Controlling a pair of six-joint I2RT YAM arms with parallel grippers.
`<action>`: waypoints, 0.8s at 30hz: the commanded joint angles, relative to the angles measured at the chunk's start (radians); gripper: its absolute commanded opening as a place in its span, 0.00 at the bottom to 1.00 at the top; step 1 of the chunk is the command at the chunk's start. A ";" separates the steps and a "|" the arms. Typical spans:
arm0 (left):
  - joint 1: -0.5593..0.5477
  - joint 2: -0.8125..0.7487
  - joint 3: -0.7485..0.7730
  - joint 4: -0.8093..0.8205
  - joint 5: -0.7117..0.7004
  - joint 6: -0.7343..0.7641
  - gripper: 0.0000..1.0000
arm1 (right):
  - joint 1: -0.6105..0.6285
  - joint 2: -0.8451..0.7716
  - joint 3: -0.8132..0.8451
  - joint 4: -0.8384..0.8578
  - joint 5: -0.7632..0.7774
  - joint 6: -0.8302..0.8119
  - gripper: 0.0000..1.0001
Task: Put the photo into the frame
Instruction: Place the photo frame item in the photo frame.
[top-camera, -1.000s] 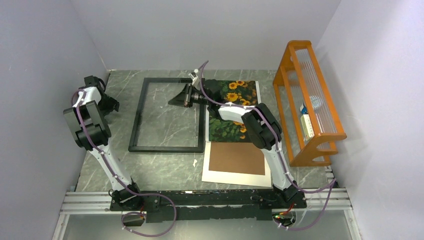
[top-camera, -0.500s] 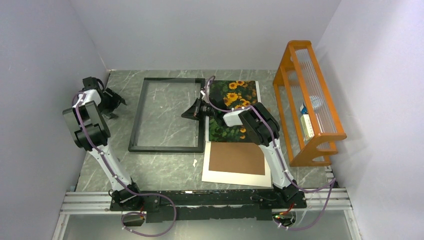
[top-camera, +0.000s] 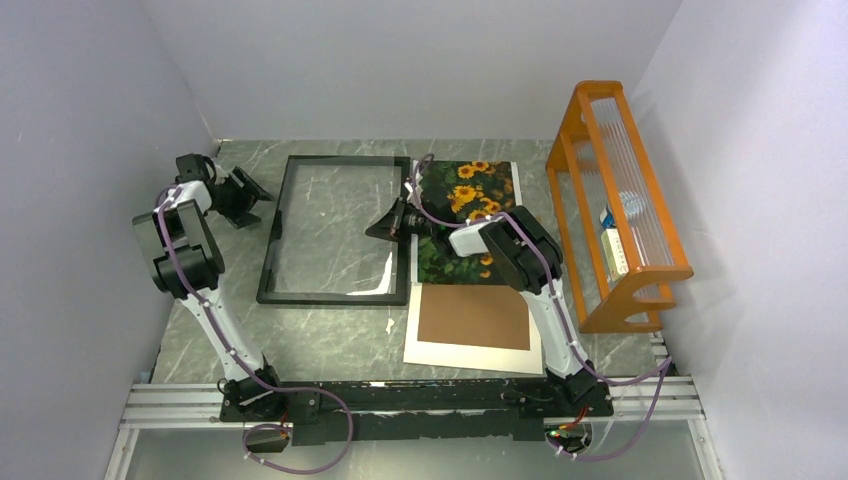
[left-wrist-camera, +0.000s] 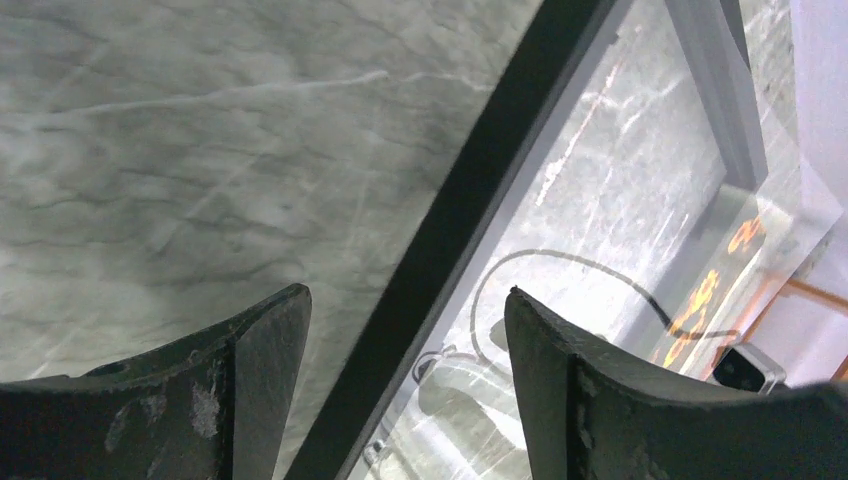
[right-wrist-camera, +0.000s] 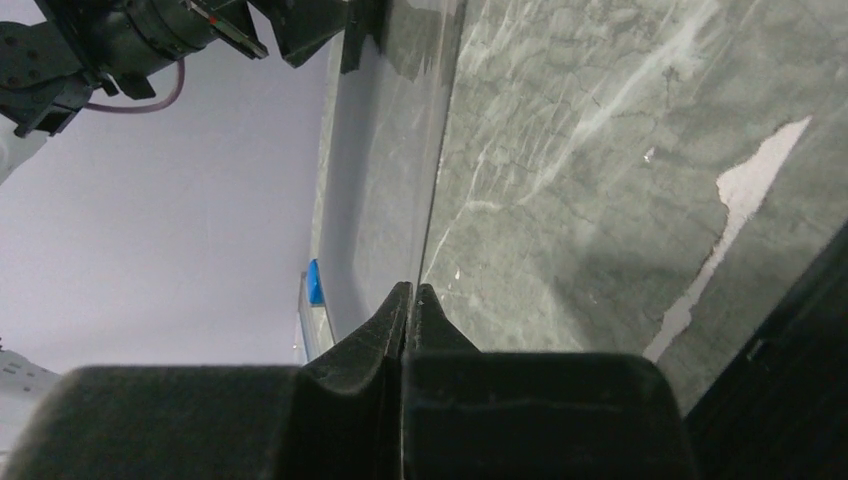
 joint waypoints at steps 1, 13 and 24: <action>-0.027 0.025 0.038 0.007 0.061 0.055 0.75 | -0.009 -0.060 -0.037 -0.031 0.044 -0.059 0.00; -0.064 0.089 0.092 -0.071 0.005 0.106 0.72 | -0.011 -0.048 0.001 -0.096 0.017 -0.103 0.00; -0.091 0.136 0.132 -0.148 -0.081 0.146 0.70 | -0.019 -0.041 0.052 -0.212 0.017 -0.192 0.00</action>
